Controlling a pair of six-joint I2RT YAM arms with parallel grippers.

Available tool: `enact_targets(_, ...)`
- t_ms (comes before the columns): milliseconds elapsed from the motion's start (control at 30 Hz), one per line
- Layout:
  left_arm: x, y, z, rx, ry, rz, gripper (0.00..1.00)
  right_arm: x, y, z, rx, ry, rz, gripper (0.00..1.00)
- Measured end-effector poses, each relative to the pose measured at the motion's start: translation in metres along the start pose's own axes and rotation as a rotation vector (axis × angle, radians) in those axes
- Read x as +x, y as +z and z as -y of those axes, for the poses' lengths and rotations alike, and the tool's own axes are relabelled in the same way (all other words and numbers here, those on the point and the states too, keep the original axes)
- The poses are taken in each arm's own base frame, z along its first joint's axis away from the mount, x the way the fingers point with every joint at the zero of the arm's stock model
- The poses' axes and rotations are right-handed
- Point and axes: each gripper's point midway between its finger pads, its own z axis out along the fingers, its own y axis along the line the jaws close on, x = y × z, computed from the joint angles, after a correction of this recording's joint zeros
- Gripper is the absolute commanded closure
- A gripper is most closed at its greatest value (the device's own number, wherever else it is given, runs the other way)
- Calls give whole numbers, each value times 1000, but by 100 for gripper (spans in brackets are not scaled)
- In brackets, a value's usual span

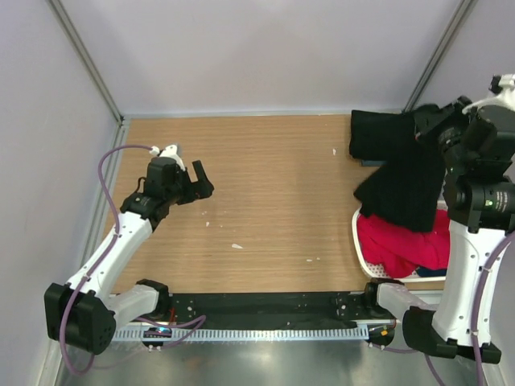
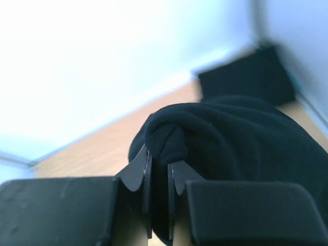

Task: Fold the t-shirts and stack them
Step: Move the tshirt to the center of the board

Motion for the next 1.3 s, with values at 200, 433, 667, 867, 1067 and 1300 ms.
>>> enact_targets(200,1,1,-2,-10,4,-5,0,-15,10,-113,-397,-61,-8,99)
enact_targets(433,-2,0,-15,-77,24,15,0,108,36,-243,-679,-218,-277,99)
enact_targets(667,-18,-19,-42,-225,23,113,0,314,4,-254,-762,-434,-613,51)
enact_targets(867,-44,-61,-61,-334,-34,292,0,455,-5,-142,-559,-548,-932,0)
enact_targets(1067,-36,-80,-52,-271,-170,306,0,455,-4,-99,-390,-569,-955,0)
enact_targets(1300,40,-32,-50,-250,-332,29,0,401,43,-112,-308,-397,-757,7)
